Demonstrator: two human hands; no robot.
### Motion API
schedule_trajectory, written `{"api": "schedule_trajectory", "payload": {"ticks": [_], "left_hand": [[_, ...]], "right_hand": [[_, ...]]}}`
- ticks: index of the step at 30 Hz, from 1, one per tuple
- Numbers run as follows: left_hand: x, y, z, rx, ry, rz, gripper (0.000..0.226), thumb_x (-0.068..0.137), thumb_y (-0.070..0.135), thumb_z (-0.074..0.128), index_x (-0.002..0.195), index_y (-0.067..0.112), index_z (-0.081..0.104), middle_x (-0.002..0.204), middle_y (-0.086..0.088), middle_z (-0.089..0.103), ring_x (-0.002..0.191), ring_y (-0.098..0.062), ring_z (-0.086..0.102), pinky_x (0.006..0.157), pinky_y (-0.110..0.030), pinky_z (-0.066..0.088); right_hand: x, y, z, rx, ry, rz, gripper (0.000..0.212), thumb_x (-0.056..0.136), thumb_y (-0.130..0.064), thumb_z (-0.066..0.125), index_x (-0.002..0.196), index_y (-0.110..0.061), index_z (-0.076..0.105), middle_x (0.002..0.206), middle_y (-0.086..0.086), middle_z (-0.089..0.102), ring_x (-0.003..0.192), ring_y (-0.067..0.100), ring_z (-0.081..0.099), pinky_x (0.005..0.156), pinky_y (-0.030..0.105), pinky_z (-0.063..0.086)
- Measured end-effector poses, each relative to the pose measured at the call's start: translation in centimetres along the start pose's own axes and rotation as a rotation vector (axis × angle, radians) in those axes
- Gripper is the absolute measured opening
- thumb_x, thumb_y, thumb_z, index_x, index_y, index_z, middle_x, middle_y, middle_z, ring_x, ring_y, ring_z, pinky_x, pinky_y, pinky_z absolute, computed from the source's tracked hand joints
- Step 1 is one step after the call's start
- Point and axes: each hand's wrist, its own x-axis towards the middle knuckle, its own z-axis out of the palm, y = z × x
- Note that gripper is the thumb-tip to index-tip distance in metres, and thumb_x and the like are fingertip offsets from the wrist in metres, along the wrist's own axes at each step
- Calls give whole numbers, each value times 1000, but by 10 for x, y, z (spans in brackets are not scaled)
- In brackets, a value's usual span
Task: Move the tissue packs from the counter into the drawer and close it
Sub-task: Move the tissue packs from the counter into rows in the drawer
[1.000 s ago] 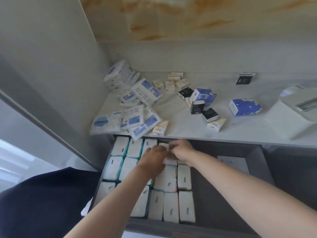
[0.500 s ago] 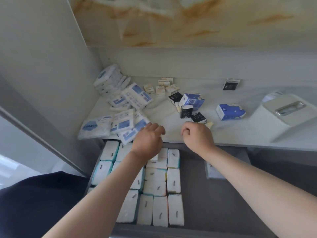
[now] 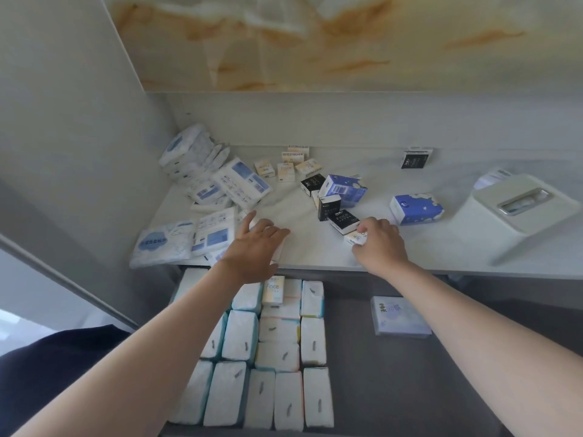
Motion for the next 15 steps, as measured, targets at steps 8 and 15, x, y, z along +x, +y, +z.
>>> {"api": "schedule_trajectory", "payload": {"ticks": [8,15], "left_hand": [[-4,25,-20,-379,199,21,57,77,38,71,122,12,48,110,-4,61,99,-25,55,89,-33,42],[-36,46,-15,-436,-83,-9,58,70,58,71,111,23,49,105,4,58,89,-17,56,75,-32,50]], "right_hand": [[-16,-26,-6,-13,-53,78,38,85,-52,47,110,-23,45,104,1,52,91,28,56,72,35,40],[-59,-44,11,-72,-72,-384,21,85,-41,48,94,-24,39,91,1,64,77,31,57,61,34,35]]}}
